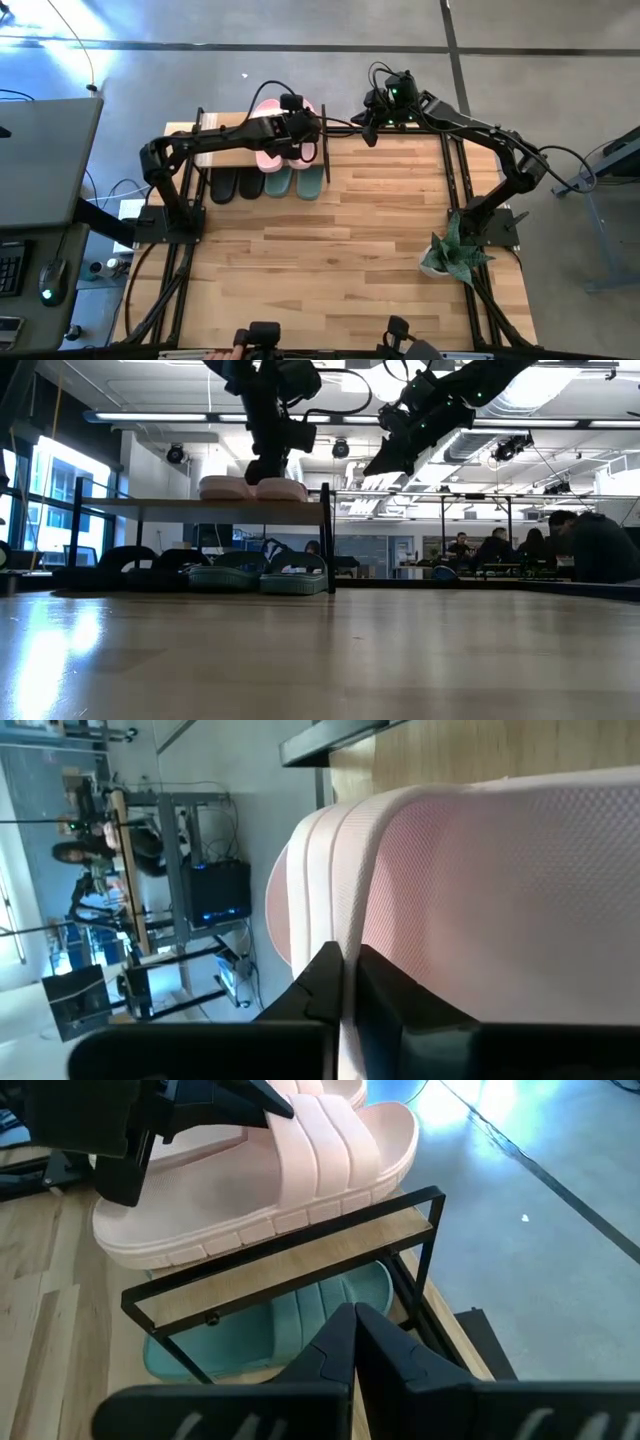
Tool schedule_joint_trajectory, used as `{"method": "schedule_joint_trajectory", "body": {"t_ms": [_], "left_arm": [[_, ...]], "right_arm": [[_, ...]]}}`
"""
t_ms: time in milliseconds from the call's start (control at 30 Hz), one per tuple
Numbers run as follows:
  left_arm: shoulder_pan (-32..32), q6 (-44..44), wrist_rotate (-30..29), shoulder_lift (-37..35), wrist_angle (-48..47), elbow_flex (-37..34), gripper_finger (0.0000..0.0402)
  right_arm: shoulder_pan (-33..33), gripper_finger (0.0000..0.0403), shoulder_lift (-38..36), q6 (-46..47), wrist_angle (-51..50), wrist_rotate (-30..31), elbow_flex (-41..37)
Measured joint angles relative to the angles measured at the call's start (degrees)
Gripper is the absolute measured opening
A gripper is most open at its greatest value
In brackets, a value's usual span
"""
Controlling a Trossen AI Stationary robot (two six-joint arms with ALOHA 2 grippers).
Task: Pick and place slides into the shelf
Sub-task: Adjust the slides
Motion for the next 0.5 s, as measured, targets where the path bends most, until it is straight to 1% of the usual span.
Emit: {"method": "schedule_joint_trajectory", "body": {"t_ms": [500], "left_arm": [[-1.09,-0.54,-0.24,-0.03,-1.78,0.00,0.0003]], "right_arm": [[0.00,0.0000,0.00,0.24,0.00,0.02,0.00]]}}
